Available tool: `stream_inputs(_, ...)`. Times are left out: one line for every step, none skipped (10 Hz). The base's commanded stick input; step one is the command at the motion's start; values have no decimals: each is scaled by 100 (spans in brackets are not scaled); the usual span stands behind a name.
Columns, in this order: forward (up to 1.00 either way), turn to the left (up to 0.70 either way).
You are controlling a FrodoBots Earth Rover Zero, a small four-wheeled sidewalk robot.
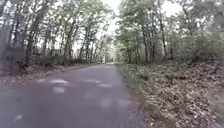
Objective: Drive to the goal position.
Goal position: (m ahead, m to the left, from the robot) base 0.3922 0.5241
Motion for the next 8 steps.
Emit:
stream_inputs(70, 0)
stream_inputs(70, 0)
stream_inputs(70, 0)
stream_inputs(70, 0)
stream_inputs(70, 0)
stream_inputs(70, 0)
stream_inputs(70, 0)
stream_inputs(70, 0)
